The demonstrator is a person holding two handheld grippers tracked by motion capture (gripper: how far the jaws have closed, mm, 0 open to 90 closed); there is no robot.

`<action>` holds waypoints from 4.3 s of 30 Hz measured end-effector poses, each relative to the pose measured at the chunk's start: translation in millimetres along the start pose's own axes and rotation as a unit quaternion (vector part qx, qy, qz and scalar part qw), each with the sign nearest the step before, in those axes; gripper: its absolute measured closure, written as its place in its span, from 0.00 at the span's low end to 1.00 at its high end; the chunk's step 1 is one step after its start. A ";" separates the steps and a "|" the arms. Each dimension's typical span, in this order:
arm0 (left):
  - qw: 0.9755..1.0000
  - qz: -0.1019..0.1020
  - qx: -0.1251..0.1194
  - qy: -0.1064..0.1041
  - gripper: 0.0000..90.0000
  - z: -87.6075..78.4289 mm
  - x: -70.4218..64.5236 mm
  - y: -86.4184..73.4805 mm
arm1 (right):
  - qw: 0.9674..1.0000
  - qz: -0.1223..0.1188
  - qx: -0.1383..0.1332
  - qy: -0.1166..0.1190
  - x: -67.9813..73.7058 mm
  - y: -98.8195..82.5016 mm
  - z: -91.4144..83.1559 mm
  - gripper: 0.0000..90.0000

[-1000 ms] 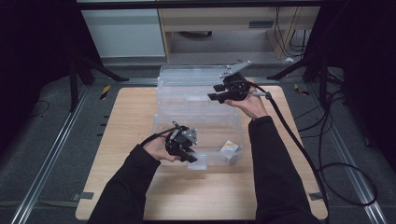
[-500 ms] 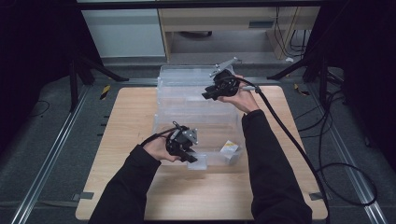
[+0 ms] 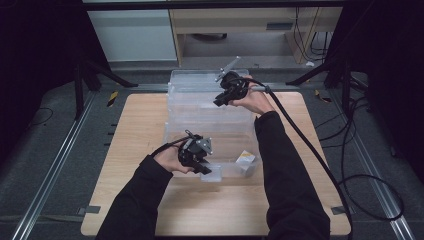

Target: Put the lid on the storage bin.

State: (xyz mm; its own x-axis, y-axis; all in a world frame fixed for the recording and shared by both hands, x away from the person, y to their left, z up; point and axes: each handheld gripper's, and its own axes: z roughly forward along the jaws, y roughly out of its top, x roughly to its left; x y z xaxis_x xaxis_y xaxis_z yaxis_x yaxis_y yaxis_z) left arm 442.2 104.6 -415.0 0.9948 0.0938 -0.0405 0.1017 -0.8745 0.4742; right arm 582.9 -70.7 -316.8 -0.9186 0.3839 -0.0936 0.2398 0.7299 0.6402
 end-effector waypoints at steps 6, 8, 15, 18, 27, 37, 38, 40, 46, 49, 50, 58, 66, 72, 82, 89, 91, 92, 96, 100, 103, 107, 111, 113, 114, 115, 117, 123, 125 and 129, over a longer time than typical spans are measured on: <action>1.000 0.000 0.000 0.000 0.80 0.2 0.0 0.1 | 1.000 -0.003 0.008 0.003 -0.3 2.2 0.7 0.87; 1.000 0.000 0.002 0.001 0.80 0.1 0.0 0.6 | 1.000 0.000 0.005 0.011 -0.4 2.2 0.2 0.89; 1.000 -0.001 0.005 0.002 0.80 0.1 0.0 1.2 | 1.000 -0.001 0.008 0.026 2.7 2.1 -6.8 0.93; 1.000 -0.023 0.004 -0.001 0.80 0.4 -3.0 0.2 | 0.999 -0.005 0.010 0.036 6.0 3.5 -10.2 0.94; 1.000 0.002 0.011 0.000 0.80 0.2 -2.8 2.0 | 0.999 -0.020 0.010 0.046 22.8 0.2 -22.9 0.96; 1.000 0.006 0.016 -0.003 0.80 0.6 -5.9 3.4 | 0.998 -0.028 -0.005 0.055 39.6 -12.9 -35.4 0.98; 1.000 0.006 0.015 -0.002 0.80 1.0 -6.3 3.4 | 0.998 -0.028 -0.008 0.057 41.0 -13.6 -35.7 0.98; 1.000 0.006 0.015 -0.002 0.80 1.1 -7.1 3.6 | 0.998 -0.030 -0.010 0.057 44.7 -14.3 -36.6 0.98; 0.999 -0.047 0.013 -0.004 0.79 1.4 -15.7 1.5 | 0.998 -0.037 -0.013 0.051 54.9 -18.4 -39.6 0.98; 1.000 -0.028 0.012 -0.003 0.79 1.7 -13.6 2.2 | 0.998 -0.034 -0.016 0.050 60.3 -23.4 -42.5 0.98; 1.000 -0.028 0.012 -0.003 0.79 1.7 -13.7 2.3 | 0.998 -0.034 -0.016 0.050 60.3 -23.4 -42.5 0.98; 1.000 0.006 0.017 0.000 0.79 1.3 -10.1 4.2 | 0.998 -0.037 -0.016 0.055 74.0 -27.3 -43.6 0.98; 1.000 0.007 0.018 0.006 0.78 0.9 -12.0 4.4 | 0.997 -0.039 -0.019 0.058 82.4 -33.3 -44.3 0.99; 1.000 0.015 0.011 0.015 0.77 0.4 -15.1 2.1 | 0.998 -0.034 -0.020 0.049 89.7 -36.6 -45.1 0.98; 1.000 0.014 -0.004 0.018 0.76 -0.3 -18.4 -2.5 | 0.998 -0.031 -0.022 0.049 100.6 -41.6 -46.0 0.99; 0.999 0.012 -0.003 0.029 0.76 -0.9 -21.6 -2.6 | 0.998 -0.031 -0.022 0.058 109.1 -47.7 -44.2 0.99; 0.999 0.014 -0.002 0.037 0.75 -1.1 -23.7 -2.6 | 0.998 -0.033 -0.028 0.055 112.8 -52.0 -44.0 0.99; 0.999 0.015 -0.004 0.042 0.75 -1.2 -25.0 -2.9 | 0.998 -0.033 -0.028 0.055 112.8 -52.0 -44.0 0.99; 0.998 0.014 -0.022 0.060 0.73 -9.6 -29.6 -3.0 | 0.998 -0.026 -0.035 0.049 116.6 -53.8 -43.2 0.98; 0.996 0.002 -0.061 0.067 0.72 -28.8 -36.3 -6.7 | 0.998 -0.025 -0.041 0.045 117.0 -55.3 -42.9 0.97; 0.991 -0.019 -0.095 0.087 0.70 -51.1 -42.8 -12.5 | 0.998 -0.022 -0.041 0.042 118.0 -55.3 -43.1 0.97; 0.982 -0.049 -0.143 0.113 0.72 -78.9 -42.6 -20.6 | 0.998 -0.021 -0.045 0.040 118.4 -56.5 -43.1 0.97; 0.974 -0.070 -0.172 0.127 0.75 -96.9 -42.5 -26.1 | 0.998 -0.015 -0.049 0.039 118.8 -58.1 -43.4 0.97; 0.966 -0.086 -0.192 0.148 0.77 -114.2 -39.5 -30.2 | 0.998 -0.016 -0.052 0.038 118.7 -58.7 -43.2 0.96; 0.966 -0.086 -0.192 0.148 0.78 -114.2 -39.5 -30.2 | 0.998 -0.016 -0.052 0.038 118.7 -58.7 -43.2 0.96; 0.962 -0.097 -0.205 0.152 0.78 -119.2 -37.4 -31.7 | 0.998 -0.014 -0.052 0.037 119.2 -58.8 -43.2 0.96; 0.952 -0.122 -0.227 0.168 0.79 -128.2 -30.7 -34.6 | 0.998 -0.013 -0.052 0.036 119.6 -58.9 -43.3 0.96; 0.923 -0.179 -0.272 0.206 0.84 -144.6 -5.3 -46.3 | 0.998 -0.012 -0.054 0.033 121.1 -59.6 -43.0 0.96; 0.915 -0.196 -0.276 0.221 0.87 -146.7 2.8 -50.8 | 0.998 -0.011 -0.053 0.031 121.6 -59.8 -43.2 0.96; 0.904 -0.218 -0.282 0.239 0.92 -146.1 15.6 -57.1 | 0.998 -0.013 -0.053 0.029 122.9 -60.3 -43.2 0.96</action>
State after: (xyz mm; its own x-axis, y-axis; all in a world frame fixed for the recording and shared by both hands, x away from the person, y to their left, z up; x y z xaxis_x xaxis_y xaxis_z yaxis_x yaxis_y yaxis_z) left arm 450.6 225.6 -314.2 0.7309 0.6824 -0.0108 0.3279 -0.3373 0.8825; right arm 442.0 -92.0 -334.0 -0.9416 0.3298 -0.0682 0.1844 0.6742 0.7151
